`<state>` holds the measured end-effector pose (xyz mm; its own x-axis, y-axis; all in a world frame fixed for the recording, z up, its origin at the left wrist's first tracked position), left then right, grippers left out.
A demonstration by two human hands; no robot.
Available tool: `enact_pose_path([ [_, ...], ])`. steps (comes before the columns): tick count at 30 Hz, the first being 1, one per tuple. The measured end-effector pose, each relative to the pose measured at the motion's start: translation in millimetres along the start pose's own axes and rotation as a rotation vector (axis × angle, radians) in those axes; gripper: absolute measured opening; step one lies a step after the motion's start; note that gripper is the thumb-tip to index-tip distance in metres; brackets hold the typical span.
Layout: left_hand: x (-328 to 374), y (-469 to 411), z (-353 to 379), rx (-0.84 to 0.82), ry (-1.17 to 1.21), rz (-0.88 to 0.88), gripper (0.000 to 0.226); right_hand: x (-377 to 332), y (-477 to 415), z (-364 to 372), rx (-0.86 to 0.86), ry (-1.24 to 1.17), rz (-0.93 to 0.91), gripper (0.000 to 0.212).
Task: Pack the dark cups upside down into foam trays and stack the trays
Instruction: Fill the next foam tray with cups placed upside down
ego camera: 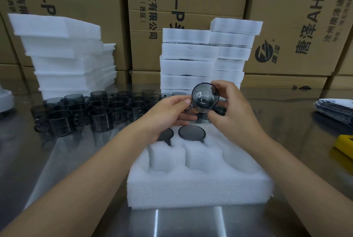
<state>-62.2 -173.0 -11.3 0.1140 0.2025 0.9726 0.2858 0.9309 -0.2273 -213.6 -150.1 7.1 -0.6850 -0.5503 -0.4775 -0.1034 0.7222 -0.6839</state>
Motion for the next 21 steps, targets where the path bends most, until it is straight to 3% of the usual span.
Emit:
enact_pose_path([
  [21, -0.4, -0.5, 2.5, -0.060, -0.039, 0.016, 0.023, -7.4, 1.4, -3.3, -0.034, 0.076, -0.041, 0.061],
])
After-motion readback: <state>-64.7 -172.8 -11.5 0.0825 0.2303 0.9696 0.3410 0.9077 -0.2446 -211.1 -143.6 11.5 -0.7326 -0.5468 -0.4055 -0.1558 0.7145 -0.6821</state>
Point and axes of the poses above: each hand's wrist, its own y-axis away from the middle knuckle, its own z-axis out of the palm, x = y × z, the point moved 5 cm from there along -y, towards the middle knuckle, and after that the axes turned 11 degrees about y, right-handed, at the moved point
